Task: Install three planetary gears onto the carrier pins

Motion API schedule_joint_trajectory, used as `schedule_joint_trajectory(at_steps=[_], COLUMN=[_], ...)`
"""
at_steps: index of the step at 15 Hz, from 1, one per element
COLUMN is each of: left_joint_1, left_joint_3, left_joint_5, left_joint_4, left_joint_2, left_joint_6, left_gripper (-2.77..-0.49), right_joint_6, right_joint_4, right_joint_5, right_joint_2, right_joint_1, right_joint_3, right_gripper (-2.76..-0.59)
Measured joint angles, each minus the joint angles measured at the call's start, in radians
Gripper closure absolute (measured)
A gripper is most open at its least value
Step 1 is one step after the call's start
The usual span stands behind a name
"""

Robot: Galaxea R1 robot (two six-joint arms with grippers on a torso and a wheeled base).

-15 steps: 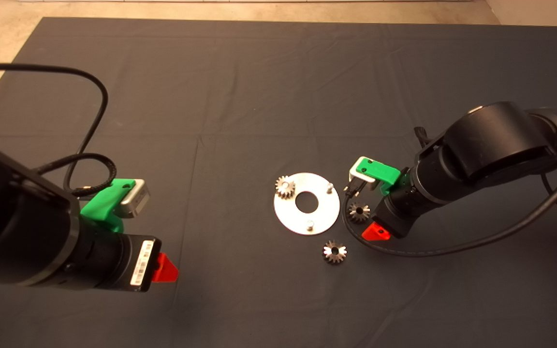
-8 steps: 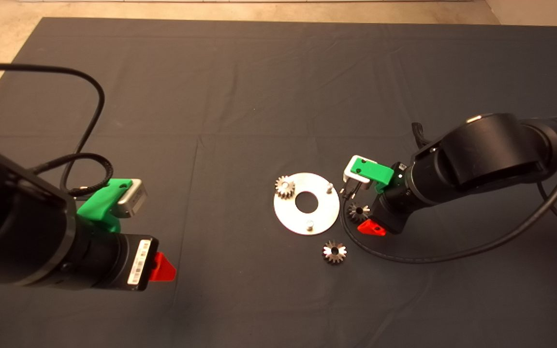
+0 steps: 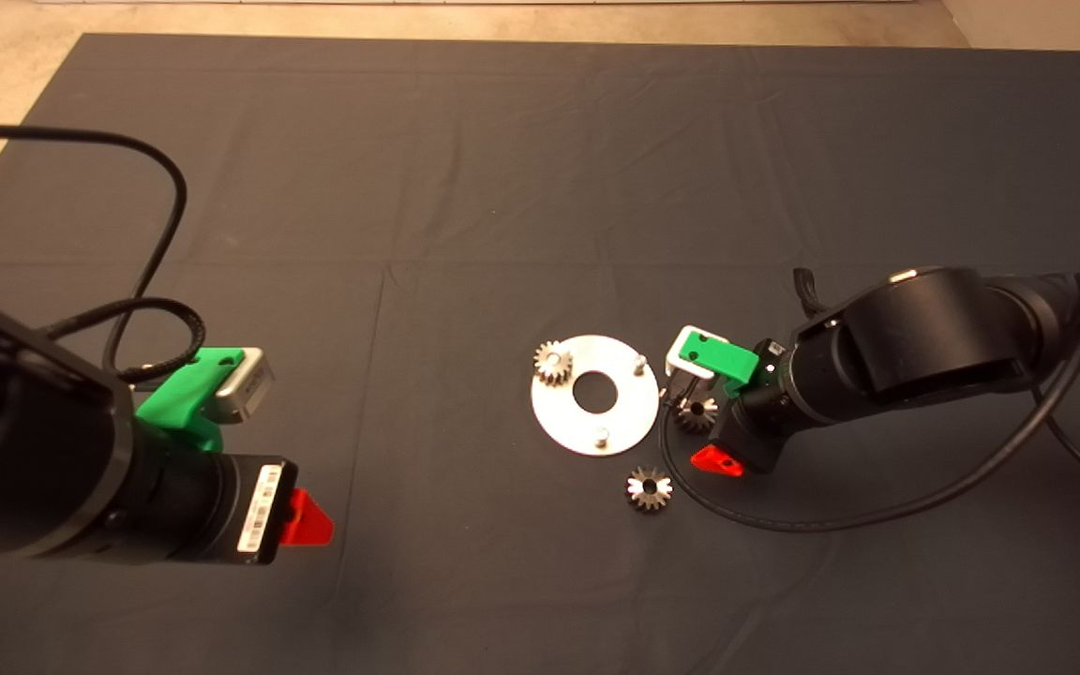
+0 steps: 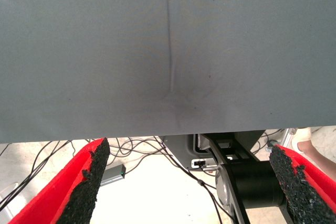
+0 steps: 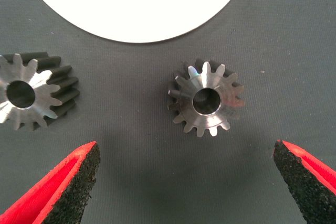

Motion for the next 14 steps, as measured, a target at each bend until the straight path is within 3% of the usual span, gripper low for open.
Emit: schedule_joint_trajectory(at_steps=[10, 14], left_joint_1=[0.000, 0.000], left_joint_3=[0.001, 0.002], left_joint_5=[0.000, 0.000], left_joint_4=[0.000, -0.005], left_joint_2=[0.002, 0.003], left_joint_6=[0.000, -0.001], left_gripper=[-2.17, -2.17], right_joint_6=[0.045, 0.101], right_joint_4=[-0.066, -0.073], right_joint_5=[-0.001, 0.000], right_joint_2=[-0.040, -0.041], right_joint_1=[-0.010, -0.010], right_joint_3=[0.000, 0.000], right_gripper=[-2.46, -2.46])
